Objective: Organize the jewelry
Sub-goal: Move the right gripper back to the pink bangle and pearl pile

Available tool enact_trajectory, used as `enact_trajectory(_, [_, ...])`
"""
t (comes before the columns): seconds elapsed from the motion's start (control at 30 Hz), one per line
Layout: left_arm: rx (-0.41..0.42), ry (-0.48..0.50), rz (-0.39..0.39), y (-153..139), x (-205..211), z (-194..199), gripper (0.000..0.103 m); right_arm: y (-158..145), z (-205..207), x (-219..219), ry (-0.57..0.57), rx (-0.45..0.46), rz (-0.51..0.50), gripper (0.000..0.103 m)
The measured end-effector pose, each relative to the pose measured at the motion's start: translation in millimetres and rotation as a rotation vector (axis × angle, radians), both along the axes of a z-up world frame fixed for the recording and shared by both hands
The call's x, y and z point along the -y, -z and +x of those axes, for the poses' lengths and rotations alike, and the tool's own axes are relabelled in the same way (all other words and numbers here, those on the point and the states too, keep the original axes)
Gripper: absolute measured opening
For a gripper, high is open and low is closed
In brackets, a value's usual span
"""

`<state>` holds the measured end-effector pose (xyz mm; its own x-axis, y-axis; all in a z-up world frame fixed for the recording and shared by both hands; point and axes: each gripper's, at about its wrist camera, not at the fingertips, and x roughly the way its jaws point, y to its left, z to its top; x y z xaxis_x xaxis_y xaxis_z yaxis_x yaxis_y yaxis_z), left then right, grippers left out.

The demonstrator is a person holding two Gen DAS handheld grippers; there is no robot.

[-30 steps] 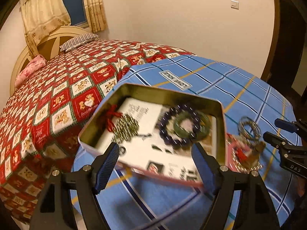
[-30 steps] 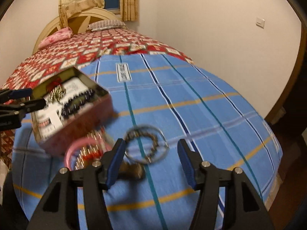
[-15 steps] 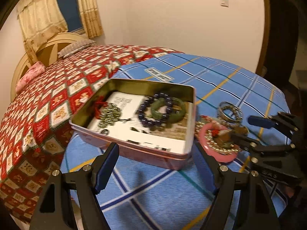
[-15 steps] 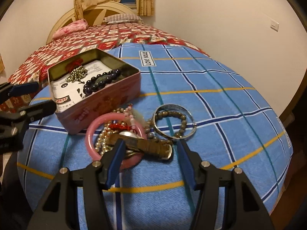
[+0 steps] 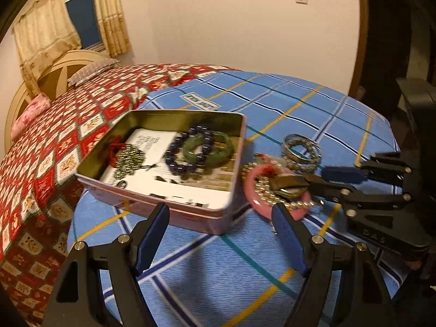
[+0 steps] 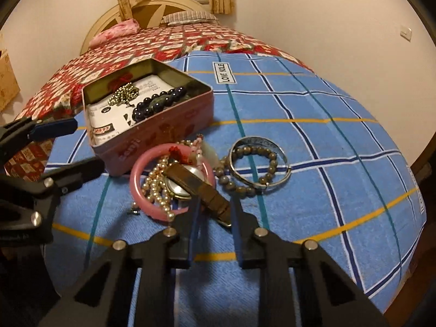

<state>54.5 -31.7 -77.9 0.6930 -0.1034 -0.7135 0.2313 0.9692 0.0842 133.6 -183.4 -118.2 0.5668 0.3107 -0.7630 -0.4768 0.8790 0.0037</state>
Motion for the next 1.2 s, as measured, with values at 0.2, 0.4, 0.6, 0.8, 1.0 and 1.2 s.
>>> enact_trajectory(0.2, [-0.022,0.028,0.006,9,11,2,0.065,2,1,-2,-0.025,0.022,0.004,0.027])
enact_trajectory(0.4, [-0.021,0.04,0.0,5,15,-6,0.058,2,1,-3,-0.026,0.037,-0.002,0.037])
enact_trajectory(0.6, [-0.046,0.061,0.007,11,23,-5,0.058,-1,5,5,-0.006,0.044,0.013,0.039])
enact_trajectory(0.8, [-0.083,0.108,-0.006,18,34,2,0.057,4,5,1,-0.038,0.028,-0.025,0.037])
enact_trajectory(1.0, [-0.148,0.123,-0.105,28,32,22,0.038,3,6,8,-0.023,-0.007,-0.002,0.033])
enact_trajectory(1.2, [-0.137,0.181,-0.092,26,43,16,0.0,-1,-4,13,-0.019,0.008,0.014,0.013])
